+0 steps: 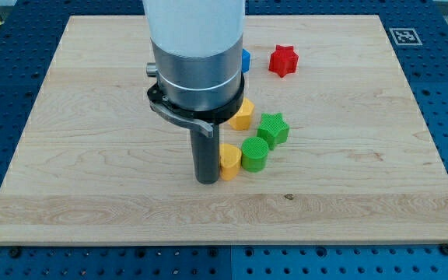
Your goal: Slide the yellow heart along with the green circle below the green star
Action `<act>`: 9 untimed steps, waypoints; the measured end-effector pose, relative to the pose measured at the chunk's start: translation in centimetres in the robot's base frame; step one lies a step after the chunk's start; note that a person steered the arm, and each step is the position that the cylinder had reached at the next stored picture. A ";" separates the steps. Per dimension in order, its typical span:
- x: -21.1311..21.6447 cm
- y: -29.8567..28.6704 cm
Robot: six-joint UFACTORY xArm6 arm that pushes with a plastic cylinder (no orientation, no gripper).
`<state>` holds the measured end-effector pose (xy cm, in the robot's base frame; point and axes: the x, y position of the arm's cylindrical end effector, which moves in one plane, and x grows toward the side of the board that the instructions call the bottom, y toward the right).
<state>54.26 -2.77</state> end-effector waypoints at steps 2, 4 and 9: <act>-0.4 0.2; -0.4 0.4; -1.6 3.3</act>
